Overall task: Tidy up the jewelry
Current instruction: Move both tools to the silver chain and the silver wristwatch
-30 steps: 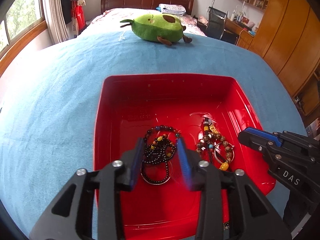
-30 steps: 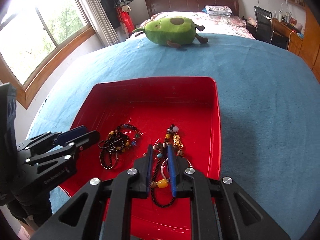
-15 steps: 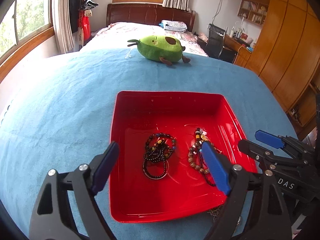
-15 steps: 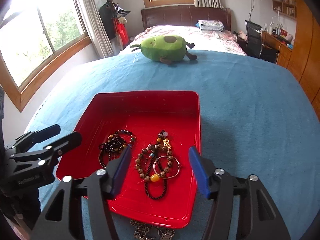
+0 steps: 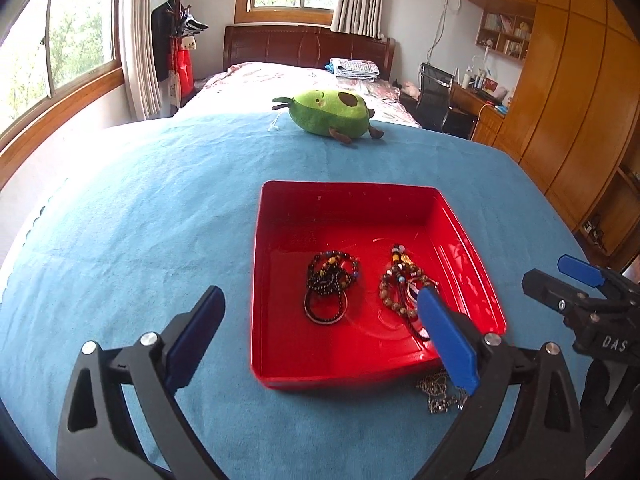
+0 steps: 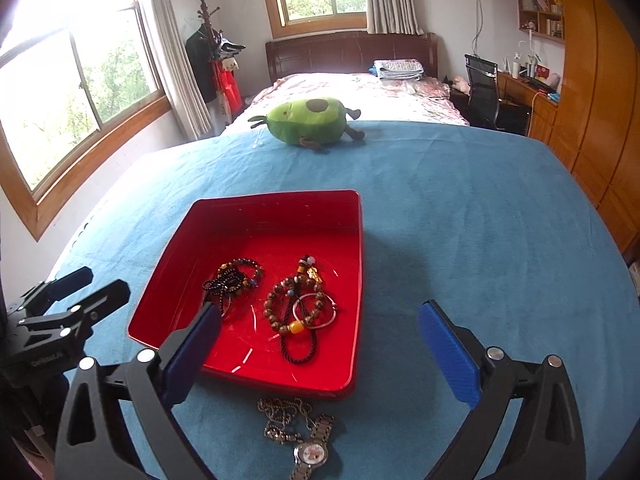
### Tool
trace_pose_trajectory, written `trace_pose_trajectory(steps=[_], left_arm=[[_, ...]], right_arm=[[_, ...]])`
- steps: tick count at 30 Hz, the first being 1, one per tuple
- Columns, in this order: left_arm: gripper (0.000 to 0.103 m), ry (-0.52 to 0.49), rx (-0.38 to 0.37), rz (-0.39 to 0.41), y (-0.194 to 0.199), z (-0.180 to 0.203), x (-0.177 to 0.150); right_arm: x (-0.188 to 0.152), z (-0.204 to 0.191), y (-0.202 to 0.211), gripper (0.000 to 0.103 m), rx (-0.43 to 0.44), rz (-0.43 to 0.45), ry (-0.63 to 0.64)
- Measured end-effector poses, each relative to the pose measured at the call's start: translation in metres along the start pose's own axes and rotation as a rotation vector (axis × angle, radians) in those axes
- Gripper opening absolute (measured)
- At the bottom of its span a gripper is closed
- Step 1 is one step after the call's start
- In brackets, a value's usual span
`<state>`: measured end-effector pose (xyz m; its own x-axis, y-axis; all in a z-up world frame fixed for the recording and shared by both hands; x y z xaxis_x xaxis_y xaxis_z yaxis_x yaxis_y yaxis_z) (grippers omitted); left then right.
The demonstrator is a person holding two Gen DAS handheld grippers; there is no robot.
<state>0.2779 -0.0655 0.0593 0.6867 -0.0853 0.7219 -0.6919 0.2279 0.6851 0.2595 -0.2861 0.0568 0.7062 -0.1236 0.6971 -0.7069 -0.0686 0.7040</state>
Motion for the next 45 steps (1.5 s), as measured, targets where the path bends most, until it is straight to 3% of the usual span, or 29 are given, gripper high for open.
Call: trace_pose_trajectory(steps=[9,23,31,34,38,40,45], left_arm=[[0.097,-0.021,0.011,0.011,0.026,-0.001,-0.035],[0.097,-0.002,0.029,-0.071,0.037,-0.021,-0.111],[0.097,-0.010,0.048,-0.148,0.039,-0.031,-0.153],[0.097,0.009,0.041,-0.158,0.042,-0.034,-0.163],[0.097,0.005,0.026,-0.163,0.044,-0.028,-0.165],[0.097,-0.001,0.025,-0.166,0.041,-0.020,-0.161],[0.097,-0.007,0.008,-0.176,0.031,-0.006,-0.148]], right_arm=[[-0.029,0.005,0.013,0.099,-0.032,-0.010,-0.014],[-0.104,0.001,0.018,0.099,0.091,-0.090,-0.083],[-0.154,-0.037,0.024,0.099,0.181,-0.159,0.007],[-0.161,-0.034,0.026,0.097,0.167,-0.161,-0.004],[-0.158,-0.011,0.020,0.086,0.150,-0.174,-0.073],[-0.154,-0.003,0.014,0.074,0.138,-0.187,-0.093],[-0.152,0.000,-0.010,0.056,0.118,-0.240,-0.086]])
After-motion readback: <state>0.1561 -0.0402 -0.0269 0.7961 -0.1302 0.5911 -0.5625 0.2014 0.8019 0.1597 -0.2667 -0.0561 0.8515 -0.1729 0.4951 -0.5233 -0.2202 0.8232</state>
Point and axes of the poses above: each gripper's, at about its wrist camera, not at the fingertips, and y roughly against the way its jaws point, z to its right, x to its top, the point moved 2 cm from there along -y, roughly the way its jaws point, and after that the axes turned 2 degrees about z, right-handed, at the moved point
